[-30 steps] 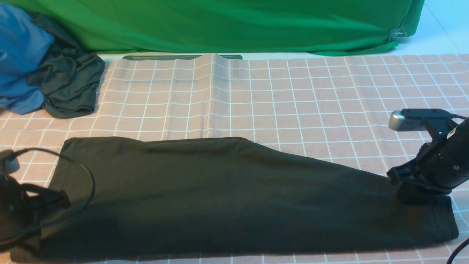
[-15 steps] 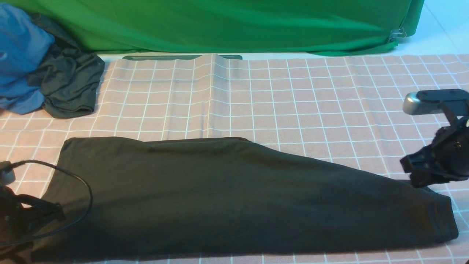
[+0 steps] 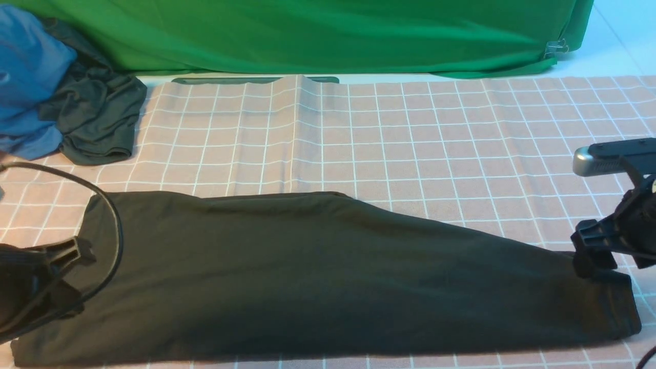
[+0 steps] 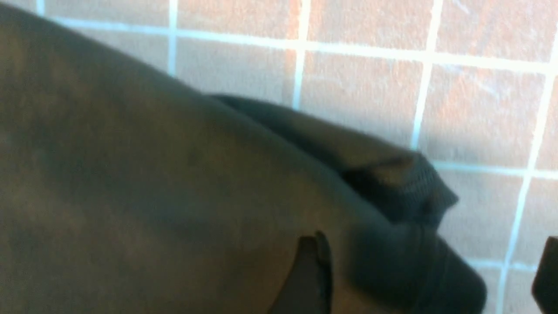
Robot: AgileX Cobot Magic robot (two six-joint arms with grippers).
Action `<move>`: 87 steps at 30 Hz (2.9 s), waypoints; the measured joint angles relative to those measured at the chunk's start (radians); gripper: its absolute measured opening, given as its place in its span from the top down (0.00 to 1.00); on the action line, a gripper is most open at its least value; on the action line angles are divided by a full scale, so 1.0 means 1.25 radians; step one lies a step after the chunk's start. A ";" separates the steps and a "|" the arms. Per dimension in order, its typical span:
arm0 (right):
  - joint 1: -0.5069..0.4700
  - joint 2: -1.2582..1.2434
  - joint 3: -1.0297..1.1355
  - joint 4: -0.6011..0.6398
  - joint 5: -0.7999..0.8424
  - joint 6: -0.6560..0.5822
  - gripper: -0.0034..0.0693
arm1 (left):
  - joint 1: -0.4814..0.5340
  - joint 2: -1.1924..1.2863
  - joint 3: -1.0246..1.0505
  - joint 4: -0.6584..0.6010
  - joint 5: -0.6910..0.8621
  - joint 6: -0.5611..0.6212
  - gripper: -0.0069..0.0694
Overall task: Fold a long-sleeved shirt over a pink coffee tablecloth.
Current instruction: 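Pull the folded dark garment lengthwise by its ends to straighten it flat on the table, then fold the right end of the dark garment over onto its left end with the right gripper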
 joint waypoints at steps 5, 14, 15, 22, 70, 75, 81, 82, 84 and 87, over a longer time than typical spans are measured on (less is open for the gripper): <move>0.000 0.002 -0.026 0.036 -0.009 -0.021 0.29 | 0.000 -0.043 0.000 0.001 0.002 0.006 0.89; -0.003 0.070 -0.035 0.050 0.070 -0.037 0.02 | 0.000 -0.046 0.000 0.001 0.012 0.008 0.89; -0.004 0.084 -0.035 0.051 0.072 -0.036 0.01 | 0.000 -0.046 0.000 0.001 0.015 0.008 0.89; -0.007 0.134 -0.036 0.053 0.071 -0.031 0.03 | 0.000 -0.046 0.000 0.001 0.019 0.010 0.89; 0.298 0.050 -0.544 0.412 0.263 0.026 0.78 | 0.000 -0.046 0.000 -0.041 0.009 0.021 0.89; 0.368 0.101 -0.549 0.480 0.191 0.024 0.78 | 0.000 -0.047 0.000 -0.041 -0.004 0.022 0.89; 0.446 0.164 -0.549 0.593 0.074 -0.008 0.78 | 0.000 -0.047 0.000 -0.047 -0.014 0.022 0.89; 0.458 0.175 -0.549 0.616 0.055 -0.015 0.78 | 0.000 -0.047 0.000 -0.048 -0.014 0.022 0.89; 0.479 0.197 -0.549 0.654 0.027 -0.030 0.78 | 0.000 -0.047 0.000 -0.049 -0.014 0.022 0.89; 0.504 0.235 -0.554 0.705 -0.002 -0.064 0.78 | 0.000 -0.047 0.000 -0.049 -0.018 0.022 0.89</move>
